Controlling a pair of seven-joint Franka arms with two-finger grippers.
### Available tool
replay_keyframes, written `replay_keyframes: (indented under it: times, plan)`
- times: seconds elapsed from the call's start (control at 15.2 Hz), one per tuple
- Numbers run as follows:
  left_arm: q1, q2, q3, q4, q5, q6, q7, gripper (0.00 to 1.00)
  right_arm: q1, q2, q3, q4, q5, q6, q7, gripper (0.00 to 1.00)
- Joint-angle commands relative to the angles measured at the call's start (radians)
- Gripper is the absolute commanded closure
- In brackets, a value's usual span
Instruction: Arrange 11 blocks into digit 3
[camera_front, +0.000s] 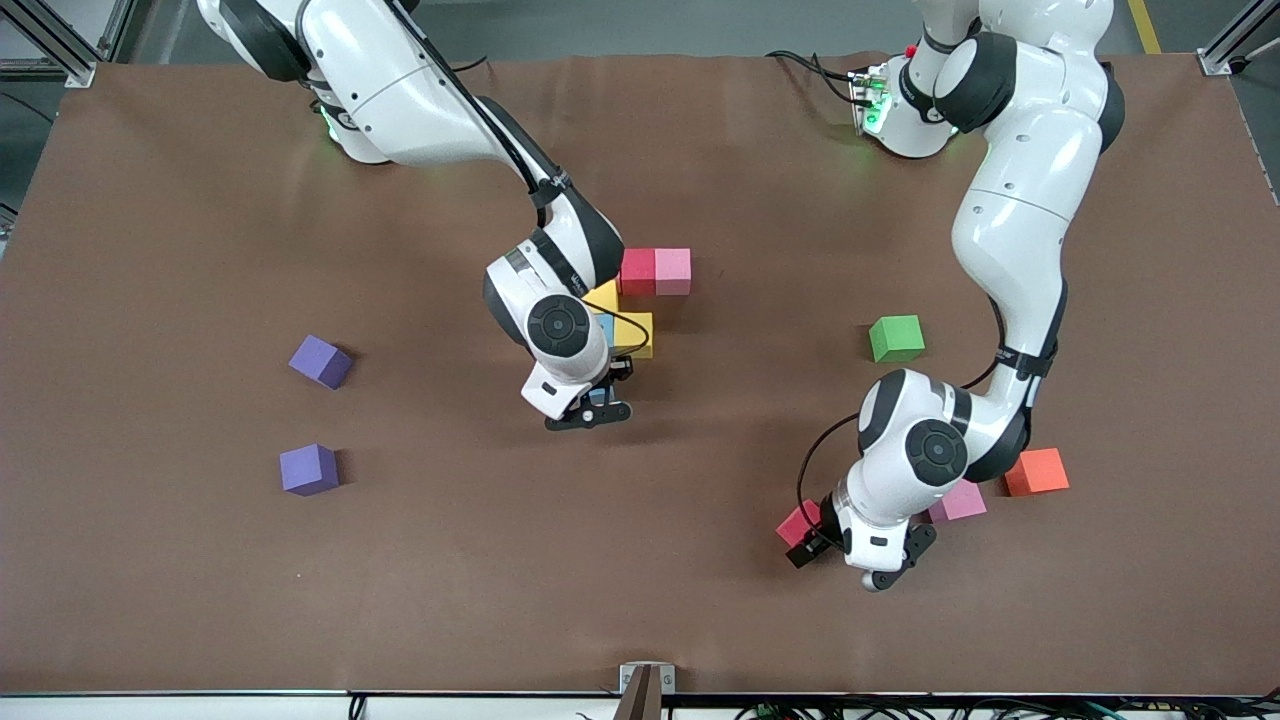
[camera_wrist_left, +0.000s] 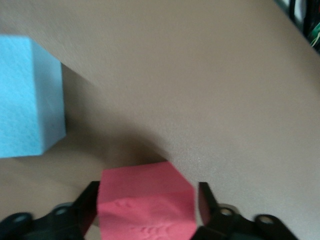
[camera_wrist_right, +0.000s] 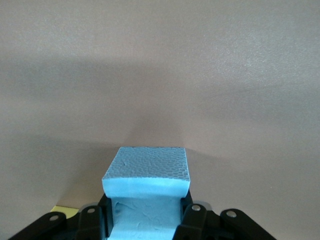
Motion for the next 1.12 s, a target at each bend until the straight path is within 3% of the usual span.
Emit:
replay_keyframes:
  times: [0.0, 0.07, 0.2, 0.26, 0.46, 0.59, 0.79, 1.05]
  plan:
    - [0.000, 0.014, 0.002, 0.028, -0.063, -0.015, 0.017, 0.67, 0.011, -0.021, 0.006, -0.039, 0.006, -0.005, 0.002, 0.19]
    - [0.001, 0.011, 0.003, 0.028, -0.078, -0.029, 0.015, 0.79, 0.008, -0.023, 0.002, -0.032, 0.007, -0.025, 0.001, 0.00]
    - [-0.004, -0.019, -0.001, 0.020, -0.088, -0.061, 0.000, 0.98, -0.003, -0.040, -0.001, 0.003, 0.007, -0.089, -0.005, 0.00]
    - [-0.007, -0.038, -0.003, 0.005, -0.103, -0.093, -0.037, 1.00, -0.006, -0.046, -0.002, 0.020, 0.009, -0.123, -0.005, 0.00]
    - [-0.035, -0.096, -0.007, -0.020, -0.097, -0.207, -0.273, 0.99, -0.061, -0.098, 0.001, 0.053, 0.013, -0.206, -0.008, 0.00]
    - [-0.058, -0.162, -0.006, -0.094, -0.095, -0.250, -0.388, 0.99, -0.129, -0.150, 0.002, 0.053, 0.012, -0.250, -0.027, 0.00]
    - [-0.067, -0.266, -0.006, -0.251, -0.094, -0.242, -0.569, 0.96, -0.251, -0.190, -0.001, 0.053, 0.007, -0.326, -0.216, 0.00]
    - [-0.134, -0.351, -0.006, -0.366, -0.044, -0.224, -0.970, 0.96, -0.438, -0.193, -0.004, 0.051, 0.001, -0.314, -0.407, 0.00]
